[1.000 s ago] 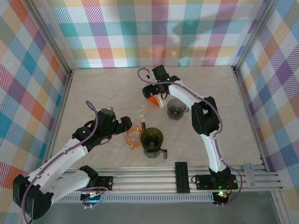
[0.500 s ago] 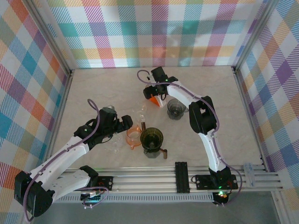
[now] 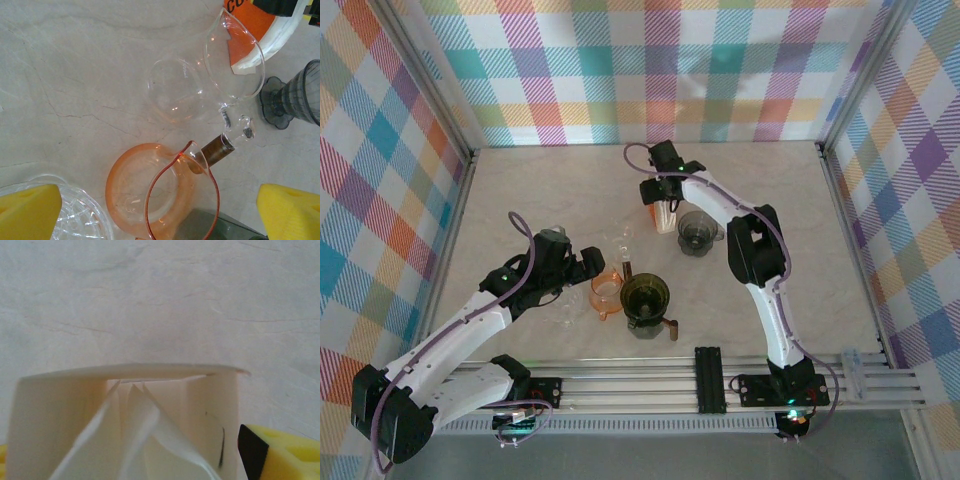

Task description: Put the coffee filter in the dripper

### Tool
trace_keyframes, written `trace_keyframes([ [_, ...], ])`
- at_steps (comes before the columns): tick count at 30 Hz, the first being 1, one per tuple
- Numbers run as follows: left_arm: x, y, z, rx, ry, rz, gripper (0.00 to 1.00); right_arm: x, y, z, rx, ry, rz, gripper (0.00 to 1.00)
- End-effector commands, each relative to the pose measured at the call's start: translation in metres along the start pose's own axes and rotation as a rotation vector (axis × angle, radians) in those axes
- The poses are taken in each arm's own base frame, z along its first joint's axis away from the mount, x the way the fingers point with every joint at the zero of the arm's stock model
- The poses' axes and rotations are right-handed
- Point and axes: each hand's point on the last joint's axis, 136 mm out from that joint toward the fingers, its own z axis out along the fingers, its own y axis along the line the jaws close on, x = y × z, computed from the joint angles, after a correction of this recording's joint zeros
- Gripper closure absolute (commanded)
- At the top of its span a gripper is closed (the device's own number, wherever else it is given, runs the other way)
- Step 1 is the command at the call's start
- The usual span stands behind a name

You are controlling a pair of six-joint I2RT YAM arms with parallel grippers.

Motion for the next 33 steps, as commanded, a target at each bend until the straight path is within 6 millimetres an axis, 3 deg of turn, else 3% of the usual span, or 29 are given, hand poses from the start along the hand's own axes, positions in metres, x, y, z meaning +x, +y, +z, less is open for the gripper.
trace_keyframes([
  [1,-0.011,-0.010,-0.006,0.028,-0.037,0.017,0.00,0.000,-0.012,0.005,0.039,0.015,0.070,0.14],
  [5,-0.011,-0.011,-0.006,0.030,-0.038,0.017,0.00,-0.008,-0.007,-0.003,0.003,-0.014,0.067,0.07],
  [8,-0.011,-0.011,-0.006,0.031,-0.036,0.017,0.00,-0.020,-0.004,-0.019,-0.021,-0.057,0.074,0.05],
  [13,-0.011,-0.012,-0.007,0.039,-0.039,0.016,0.00,-0.038,-0.001,-0.063,-0.055,-0.140,0.095,0.04],
  [19,-0.010,-0.011,-0.009,0.052,-0.050,0.012,0.00,-0.033,0.014,-0.101,-0.113,-0.180,0.119,0.06],
  [23,-0.010,-0.009,-0.010,0.054,-0.063,0.018,0.00,-0.024,0.035,-0.106,-0.135,-0.153,0.083,0.20],
  [28,-0.009,-0.004,-0.012,0.050,-0.078,0.024,0.00,-0.019,0.049,-0.097,-0.134,-0.110,0.060,0.50],
  [33,-0.010,-0.001,-0.015,0.042,-0.090,0.036,0.00,-0.013,0.052,-0.082,-0.106,-0.067,0.063,0.61],
])
